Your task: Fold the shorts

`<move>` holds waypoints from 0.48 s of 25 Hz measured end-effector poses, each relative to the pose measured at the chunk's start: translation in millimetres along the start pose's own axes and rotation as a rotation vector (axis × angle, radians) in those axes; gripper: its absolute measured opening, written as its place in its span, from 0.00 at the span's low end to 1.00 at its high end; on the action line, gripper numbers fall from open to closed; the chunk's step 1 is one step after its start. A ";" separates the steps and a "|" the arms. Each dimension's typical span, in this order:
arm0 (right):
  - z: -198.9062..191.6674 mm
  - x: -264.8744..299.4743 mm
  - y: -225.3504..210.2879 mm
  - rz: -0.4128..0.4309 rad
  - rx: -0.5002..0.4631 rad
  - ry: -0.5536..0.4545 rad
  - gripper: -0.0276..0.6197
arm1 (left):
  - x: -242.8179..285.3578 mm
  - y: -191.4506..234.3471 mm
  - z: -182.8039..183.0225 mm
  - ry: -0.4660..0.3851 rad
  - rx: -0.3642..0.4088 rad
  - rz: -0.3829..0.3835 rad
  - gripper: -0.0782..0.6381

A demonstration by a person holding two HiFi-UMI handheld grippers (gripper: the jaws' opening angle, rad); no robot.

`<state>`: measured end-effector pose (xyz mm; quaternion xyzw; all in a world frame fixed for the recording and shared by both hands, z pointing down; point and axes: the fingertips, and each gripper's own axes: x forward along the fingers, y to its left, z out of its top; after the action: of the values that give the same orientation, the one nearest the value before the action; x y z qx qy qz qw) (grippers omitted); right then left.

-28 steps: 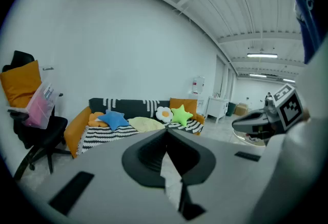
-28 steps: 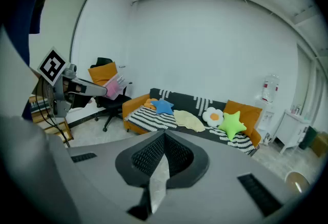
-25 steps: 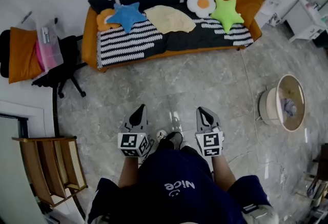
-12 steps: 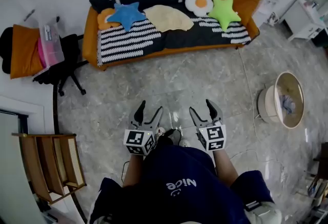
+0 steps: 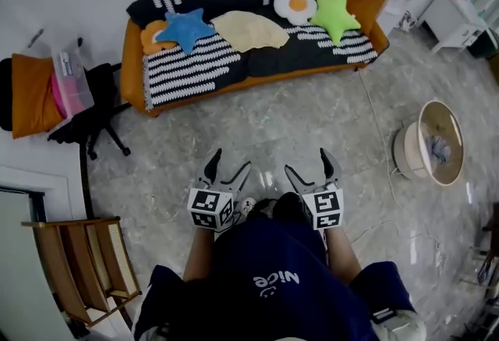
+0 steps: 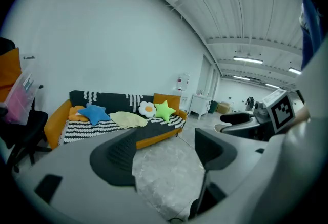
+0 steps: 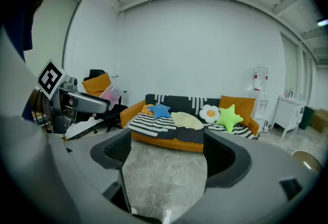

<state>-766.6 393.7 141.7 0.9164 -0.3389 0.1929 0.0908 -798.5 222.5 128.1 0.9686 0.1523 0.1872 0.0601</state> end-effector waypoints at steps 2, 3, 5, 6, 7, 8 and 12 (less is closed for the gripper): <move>-1.8 3.9 0.7 -0.008 0.011 0.007 0.70 | -1.6 11.5 4.2 -0.011 -0.007 0.023 0.60; -2.1 5.9 0.9 -0.011 0.017 0.011 0.70 | -2.8 16.7 5.8 -0.016 -0.012 0.034 0.60; -1.1 12.1 -0.7 -0.011 0.025 0.018 0.69 | -2.1 27.2 8.7 -0.025 -0.021 0.060 0.60; -1.1 16.2 -2.6 -0.006 0.024 0.022 0.68 | -0.1 31.5 10.0 -0.031 -0.025 0.076 0.59; -2.2 20.6 -4.8 0.000 0.018 0.028 0.68 | 2.5 34.9 10.5 -0.036 -0.031 0.090 0.58; -4.1 25.7 -7.5 0.007 0.010 0.036 0.67 | 5.7 37.3 10.4 -0.038 -0.035 0.101 0.56; -2.9 56.7 -28.8 0.040 -0.010 0.052 0.63 | 30.8 46.1 14.5 -0.016 -0.015 0.131 0.54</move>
<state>-709.1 383.0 166.8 0.9036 -0.3555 0.2169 0.1003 -753.2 187.8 133.3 0.9775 0.0865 0.1840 0.0560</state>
